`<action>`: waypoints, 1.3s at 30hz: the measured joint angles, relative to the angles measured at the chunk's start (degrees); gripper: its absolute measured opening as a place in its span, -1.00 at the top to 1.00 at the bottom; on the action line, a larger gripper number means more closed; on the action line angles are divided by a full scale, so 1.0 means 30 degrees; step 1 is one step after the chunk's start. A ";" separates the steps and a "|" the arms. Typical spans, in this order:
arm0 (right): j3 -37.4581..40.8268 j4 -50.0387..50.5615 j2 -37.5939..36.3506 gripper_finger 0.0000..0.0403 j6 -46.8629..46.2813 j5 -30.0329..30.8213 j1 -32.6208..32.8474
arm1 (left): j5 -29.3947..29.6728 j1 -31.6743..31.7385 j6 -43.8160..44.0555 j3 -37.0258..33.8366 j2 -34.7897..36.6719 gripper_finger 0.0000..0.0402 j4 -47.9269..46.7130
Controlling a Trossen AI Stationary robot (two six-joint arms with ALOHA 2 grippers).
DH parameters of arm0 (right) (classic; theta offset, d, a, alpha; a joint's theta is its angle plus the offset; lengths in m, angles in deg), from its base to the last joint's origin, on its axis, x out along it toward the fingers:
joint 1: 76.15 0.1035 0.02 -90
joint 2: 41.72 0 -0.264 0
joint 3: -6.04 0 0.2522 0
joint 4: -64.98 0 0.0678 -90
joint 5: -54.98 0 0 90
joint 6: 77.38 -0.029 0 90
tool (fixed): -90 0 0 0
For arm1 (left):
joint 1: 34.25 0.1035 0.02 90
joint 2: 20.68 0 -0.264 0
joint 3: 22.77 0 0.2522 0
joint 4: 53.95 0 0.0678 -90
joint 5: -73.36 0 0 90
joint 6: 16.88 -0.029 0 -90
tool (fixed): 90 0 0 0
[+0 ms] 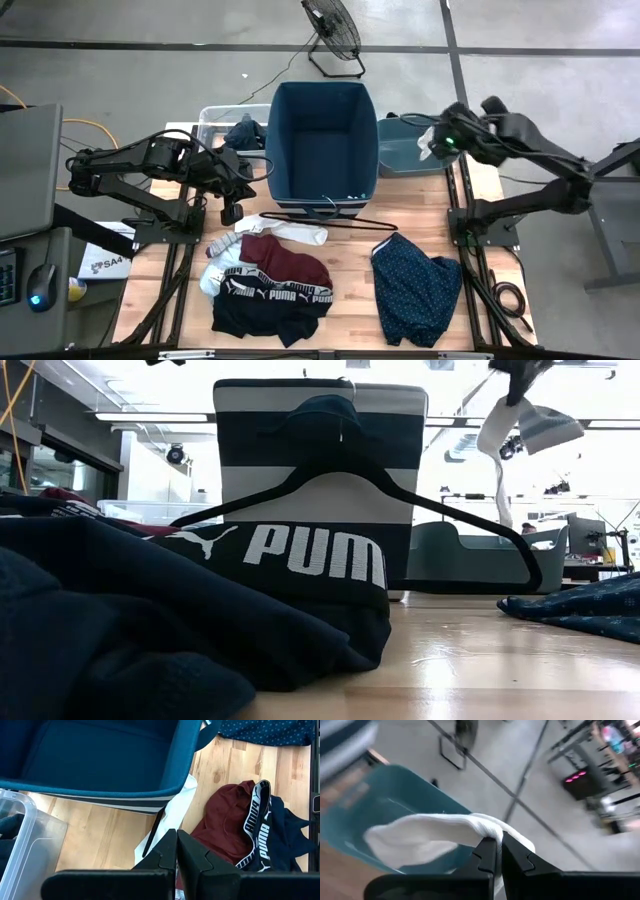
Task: Pick & Place Cloths
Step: Put the right white sock into the green bin
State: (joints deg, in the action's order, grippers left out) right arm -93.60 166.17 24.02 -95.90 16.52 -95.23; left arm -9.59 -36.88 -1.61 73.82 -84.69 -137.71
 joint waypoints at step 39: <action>0.5341 -1.0393 0.4029 0.98 0.5769 -1.0987 -1.0670 | -0.0002 0.0000 0.0005 0.0003 0.0000 0.97 0.0007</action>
State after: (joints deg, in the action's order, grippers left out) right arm -77.58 134.99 36.11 -78.59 -16.44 -127.24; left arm -9.60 -36.88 -1.60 73.83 -84.69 -137.69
